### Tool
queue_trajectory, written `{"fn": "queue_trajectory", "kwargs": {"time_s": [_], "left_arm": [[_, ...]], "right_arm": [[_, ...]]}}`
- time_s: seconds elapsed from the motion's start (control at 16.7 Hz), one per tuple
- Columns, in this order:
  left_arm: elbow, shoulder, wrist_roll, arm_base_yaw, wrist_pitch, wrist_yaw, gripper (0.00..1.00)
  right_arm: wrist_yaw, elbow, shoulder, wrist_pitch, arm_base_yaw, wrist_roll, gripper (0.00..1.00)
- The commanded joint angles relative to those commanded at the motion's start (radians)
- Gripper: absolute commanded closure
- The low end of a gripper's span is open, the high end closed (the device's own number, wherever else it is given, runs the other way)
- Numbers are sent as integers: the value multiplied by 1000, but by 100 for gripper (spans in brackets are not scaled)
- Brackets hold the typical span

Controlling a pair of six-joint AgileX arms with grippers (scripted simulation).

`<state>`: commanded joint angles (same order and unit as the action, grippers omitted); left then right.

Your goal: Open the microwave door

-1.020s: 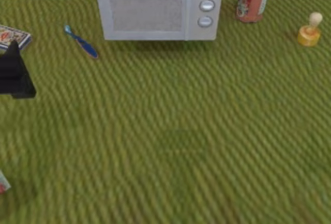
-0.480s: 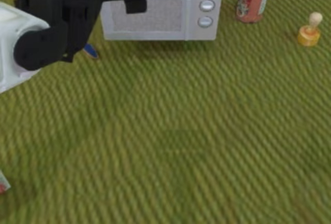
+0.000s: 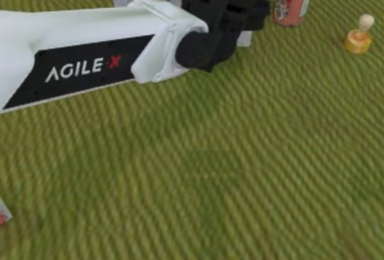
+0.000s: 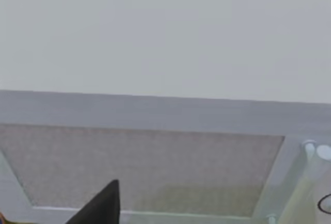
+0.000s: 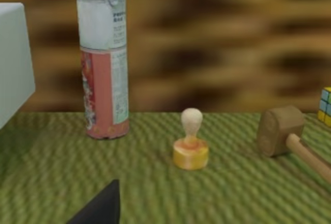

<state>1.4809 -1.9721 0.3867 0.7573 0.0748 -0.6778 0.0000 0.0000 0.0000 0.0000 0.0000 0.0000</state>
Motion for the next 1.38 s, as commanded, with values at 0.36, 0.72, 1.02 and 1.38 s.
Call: {"fn": "queue_trajectory", "kwargs": {"time_s": [0.36,0.72,1.02,1.38], "left_arm": [[56,-72,14,30,4,-24,0],[123,-141,-8,0,-12,2,0],[275,-297,-52,-66,-42,61,0],[287,-310,-56,-73,-45,67,8]], "right_arm": [[0,0,0,0,0,0,0],[0,0,0,0,0,0,0],[0,0,0,0,0,0,0],[0,0,0,0,0,0,0]]}}
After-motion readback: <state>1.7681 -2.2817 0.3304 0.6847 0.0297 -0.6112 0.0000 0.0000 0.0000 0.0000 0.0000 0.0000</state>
